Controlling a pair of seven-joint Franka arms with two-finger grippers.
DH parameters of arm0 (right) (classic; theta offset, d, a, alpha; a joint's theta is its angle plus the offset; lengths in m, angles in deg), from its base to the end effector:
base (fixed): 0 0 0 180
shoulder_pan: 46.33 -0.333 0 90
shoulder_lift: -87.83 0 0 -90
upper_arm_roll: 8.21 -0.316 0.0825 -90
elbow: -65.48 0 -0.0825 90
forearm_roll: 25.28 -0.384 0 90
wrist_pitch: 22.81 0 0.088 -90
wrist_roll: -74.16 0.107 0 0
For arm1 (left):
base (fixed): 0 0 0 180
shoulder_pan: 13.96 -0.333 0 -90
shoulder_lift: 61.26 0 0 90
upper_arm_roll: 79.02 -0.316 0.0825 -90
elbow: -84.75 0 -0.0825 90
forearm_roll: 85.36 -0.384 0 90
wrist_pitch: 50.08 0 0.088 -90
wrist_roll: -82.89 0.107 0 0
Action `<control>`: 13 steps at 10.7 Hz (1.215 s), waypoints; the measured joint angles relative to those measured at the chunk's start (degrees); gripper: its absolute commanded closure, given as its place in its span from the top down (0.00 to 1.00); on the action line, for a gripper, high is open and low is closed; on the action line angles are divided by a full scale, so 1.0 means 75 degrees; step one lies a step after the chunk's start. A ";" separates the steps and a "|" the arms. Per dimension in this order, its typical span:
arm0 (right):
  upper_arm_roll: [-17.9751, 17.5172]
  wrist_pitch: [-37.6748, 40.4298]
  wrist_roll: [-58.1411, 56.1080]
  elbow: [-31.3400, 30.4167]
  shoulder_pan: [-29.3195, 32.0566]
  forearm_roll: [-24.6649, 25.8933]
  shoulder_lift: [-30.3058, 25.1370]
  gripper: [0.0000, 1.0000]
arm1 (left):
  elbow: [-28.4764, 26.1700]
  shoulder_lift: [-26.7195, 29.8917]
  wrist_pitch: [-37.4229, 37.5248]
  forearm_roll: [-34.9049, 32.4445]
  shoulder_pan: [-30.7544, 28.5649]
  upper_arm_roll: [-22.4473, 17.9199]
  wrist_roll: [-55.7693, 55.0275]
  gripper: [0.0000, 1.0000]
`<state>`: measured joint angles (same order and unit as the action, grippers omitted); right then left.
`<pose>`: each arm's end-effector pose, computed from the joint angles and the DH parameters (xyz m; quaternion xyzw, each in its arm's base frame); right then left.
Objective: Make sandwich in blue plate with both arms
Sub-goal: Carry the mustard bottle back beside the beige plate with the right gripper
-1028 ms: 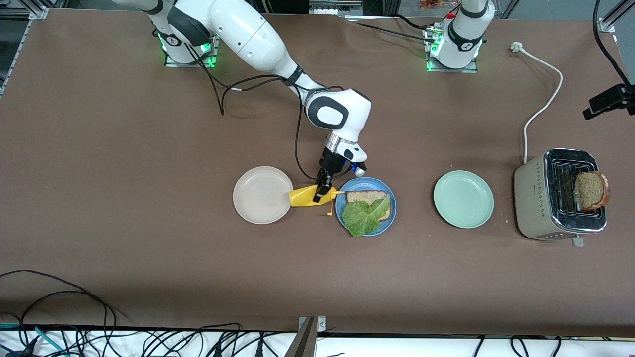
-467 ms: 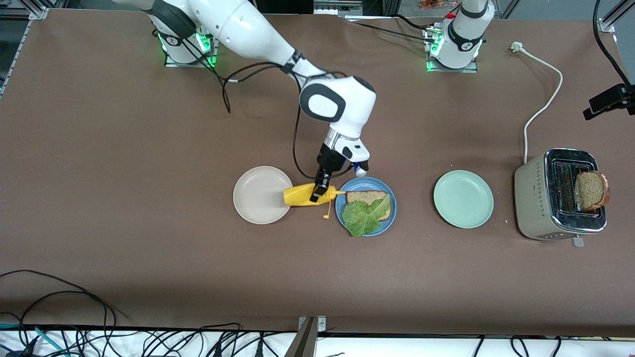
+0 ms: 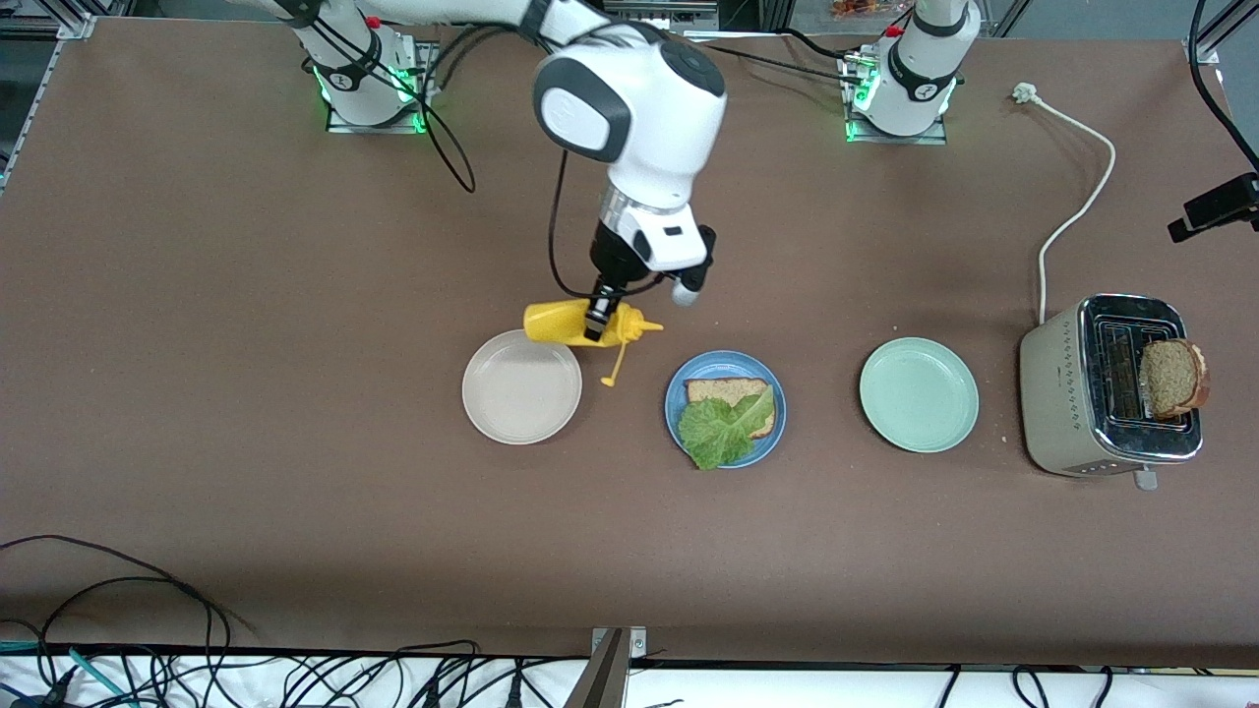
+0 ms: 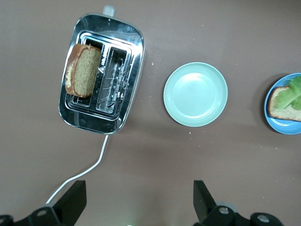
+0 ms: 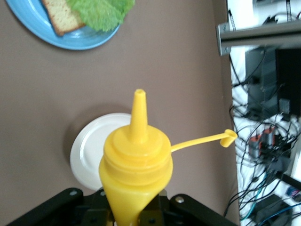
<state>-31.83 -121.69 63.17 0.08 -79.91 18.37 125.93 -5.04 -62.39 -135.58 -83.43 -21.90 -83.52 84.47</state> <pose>0.5199 0.5249 0.4435 0.7868 0.5653 0.0788 0.2350 0.5394 0.1146 0.6089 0.9943 0.0940 -0.0449 0.0217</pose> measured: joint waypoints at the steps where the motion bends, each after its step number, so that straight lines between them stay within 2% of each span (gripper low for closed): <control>1: -0.0005 0.0013 -0.0040 -0.0452 0.0259 -0.0534 -0.0516 0.00 | -0.0004 -0.0128 -0.0009 0.0000 -0.0049 -0.0002 0.0001 1.00; 4: 0.0056 -0.0010 -0.0322 -0.1751 0.1127 -0.2055 -0.1966 0.00 | -0.0003 -0.0541 -0.0302 0.0010 -0.0346 -0.0010 0.0003 1.00; 6: 0.0236 -0.0411 -0.0788 -0.2598 0.1915 -0.3341 -0.2831 0.00 | -0.0011 -0.0787 -0.0328 0.0010 -0.0388 -0.0003 0.0005 1.00; 7: 0.0524 -0.0744 -0.1116 -0.3059 0.2176 -0.4029 -0.3227 0.00 | -0.0015 -0.1034 -0.0370 0.0008 -0.0389 0.0006 0.0005 1.00; 10: 0.1771 -0.1939 -0.2983 -0.4570 0.2394 -0.6065 -0.4202 0.00 | 0.0050 -0.1616 -0.0714 -0.0371 -0.0400 0.0014 0.0022 1.00; 13: 0.2729 -0.2608 -0.5448 -0.5795 0.2581 -0.8038 -0.4730 0.00 | 0.0295 -0.1934 -0.0783 -0.0528 -0.0404 0.0008 0.0641 1.00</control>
<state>-11.36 -141.24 22.31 -43.39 -60.55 -41.91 90.45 -2.83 -76.90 -141.45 -87.39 -24.93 -83.46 89.28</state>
